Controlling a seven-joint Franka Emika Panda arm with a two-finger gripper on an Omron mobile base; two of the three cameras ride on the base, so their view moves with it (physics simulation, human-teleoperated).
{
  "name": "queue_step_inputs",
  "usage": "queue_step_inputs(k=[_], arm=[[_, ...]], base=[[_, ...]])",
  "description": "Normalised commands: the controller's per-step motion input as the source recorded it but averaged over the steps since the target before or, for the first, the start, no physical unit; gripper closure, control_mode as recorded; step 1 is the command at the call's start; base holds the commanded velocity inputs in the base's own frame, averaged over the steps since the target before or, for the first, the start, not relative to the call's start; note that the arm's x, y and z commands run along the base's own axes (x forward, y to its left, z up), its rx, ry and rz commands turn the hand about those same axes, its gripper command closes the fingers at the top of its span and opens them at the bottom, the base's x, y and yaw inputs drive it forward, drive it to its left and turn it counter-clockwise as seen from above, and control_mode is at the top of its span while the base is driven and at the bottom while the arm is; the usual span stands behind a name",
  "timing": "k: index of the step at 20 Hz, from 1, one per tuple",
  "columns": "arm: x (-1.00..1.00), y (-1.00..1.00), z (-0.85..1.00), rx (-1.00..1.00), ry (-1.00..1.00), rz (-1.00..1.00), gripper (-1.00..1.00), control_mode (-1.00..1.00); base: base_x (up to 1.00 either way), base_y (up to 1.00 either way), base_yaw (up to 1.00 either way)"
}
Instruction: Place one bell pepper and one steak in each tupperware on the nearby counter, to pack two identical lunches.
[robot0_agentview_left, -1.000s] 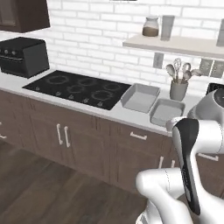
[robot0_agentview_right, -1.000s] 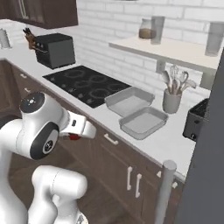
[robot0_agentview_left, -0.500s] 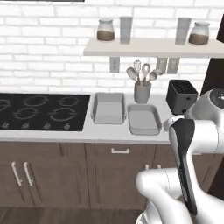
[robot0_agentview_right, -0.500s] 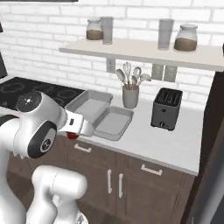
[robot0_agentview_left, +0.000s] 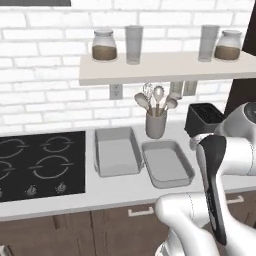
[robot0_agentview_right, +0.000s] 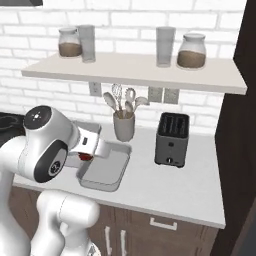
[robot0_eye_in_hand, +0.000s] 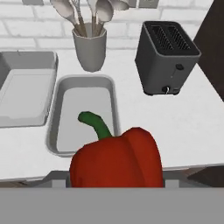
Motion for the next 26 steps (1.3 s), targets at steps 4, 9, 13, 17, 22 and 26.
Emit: queue_step_inputs(k=[4,9,13,17,22,26], arm=[[0.0,0.0,0.0,0.0,0.0,0.0,1.0,1.0],[0.0,0.0,0.0,0.0,0.0,0.0,1.0,1.0],[0.0,0.0,0.0,0.0,0.0,0.0,1.0,1.0],[0.21,-0.18,0.0,0.0,0.01,0.04,1.0,-1.0],[0.49,-0.34,-0.02,0.01,0.17,0.05,1.0,-1.0],[0.74,-0.15,-0.39,0.0,0.29,0.04,1.0,-1.0]], base=[[0.0,0.68,-0.02],[0.35,0.04,0.0],[0.28,-0.01,0.01],[0.06,-0.04,0.01],[0.0,0.0,0.0],[0.0,0.0,0.0]])
